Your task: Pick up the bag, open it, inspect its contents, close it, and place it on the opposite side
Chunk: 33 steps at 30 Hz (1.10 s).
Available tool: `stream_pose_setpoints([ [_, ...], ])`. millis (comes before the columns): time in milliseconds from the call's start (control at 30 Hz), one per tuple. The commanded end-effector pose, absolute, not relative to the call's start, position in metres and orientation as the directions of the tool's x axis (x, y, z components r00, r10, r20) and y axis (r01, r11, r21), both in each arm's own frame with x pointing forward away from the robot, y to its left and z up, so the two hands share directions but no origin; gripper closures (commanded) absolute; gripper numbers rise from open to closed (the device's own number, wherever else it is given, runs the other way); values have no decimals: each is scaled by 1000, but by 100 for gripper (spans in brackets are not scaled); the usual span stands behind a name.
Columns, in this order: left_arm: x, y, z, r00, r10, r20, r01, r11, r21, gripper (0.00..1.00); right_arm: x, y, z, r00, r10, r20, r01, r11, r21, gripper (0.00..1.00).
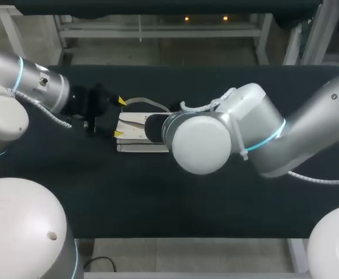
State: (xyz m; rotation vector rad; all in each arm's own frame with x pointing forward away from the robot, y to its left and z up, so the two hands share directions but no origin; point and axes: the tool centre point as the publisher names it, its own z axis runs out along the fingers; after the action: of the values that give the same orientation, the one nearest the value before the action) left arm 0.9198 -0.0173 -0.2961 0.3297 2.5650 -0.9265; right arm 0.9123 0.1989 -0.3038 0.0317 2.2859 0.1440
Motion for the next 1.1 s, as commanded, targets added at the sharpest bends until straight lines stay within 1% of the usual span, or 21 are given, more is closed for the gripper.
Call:
stream_pose_setpoints([
  [33, 906, -3, -284, -917, 81, -390, 292, 803, -520, 0, 918, 192, -290, -744, 53, -667, -23, 994, 104, 0],
  [133, 900, 5, -283, -936, 65, -346, 251, 812, -527, 0, 922, 190, -287, -775, 53, -630, -26, 993, 115, 0],
  [200, 898, 8, -285, -949, 36, -314, 205, 826, -525, 0, 927, 189, -286, -805, 70, -589, -6, 992, 126, 0],
  [267, 896, 10, -286, -955, 9, -297, 158, 862, -482, 0, 932, 186, -283, -829, 59, -556, -21, 990, 136, 0],
  [767, 896, 10, -286, -955, 9, -297, 158, 862, -482, 0, 932, 186, -283, -829, 59, -556, -21, 990, 136, 0],
  [800, 901, 6, -283, -964, -28, -264, 118, 846, -520, 0, 932, 186, -283, -829, 59, -556, -21, 990, 136, 0],
  [900, 912, 2, -272, -969, -179, -171, -54, 828, -558, 0, 958, 185, -272, -876, 236, -421, 154, 963, 220, 0],
  [933, 916, 3, -266, -959, -259, -116, -152, 813, -562, 0, 967, 182, -269, -883, 303, -359, 232, 946, 228, 0],
  [967, 920, 4, -262, -948, -311, -65, -226, 803, -552, 0, 974, 179, -266, -881, 361, -306, 307, 928, 210, 0],
  [1000, 922, 6, -259, -933, -359, -34, -285, 789, -544, 0, 978, 176, -266, -869, 402, -288, 351, 912, 213, 0],
  [1067, 926, 11, -254, -891, -452, 48, -410, 751, -519, 0, 987, 171, -265, -851, 494, -179, 462, 866, 193, 0],
  [1100, 926, 14, -253, -868, -491, 80, -459, 729, -509, 0, 990, 169, -265, -829, 534, -169, 505, 843, 186, 0],
])
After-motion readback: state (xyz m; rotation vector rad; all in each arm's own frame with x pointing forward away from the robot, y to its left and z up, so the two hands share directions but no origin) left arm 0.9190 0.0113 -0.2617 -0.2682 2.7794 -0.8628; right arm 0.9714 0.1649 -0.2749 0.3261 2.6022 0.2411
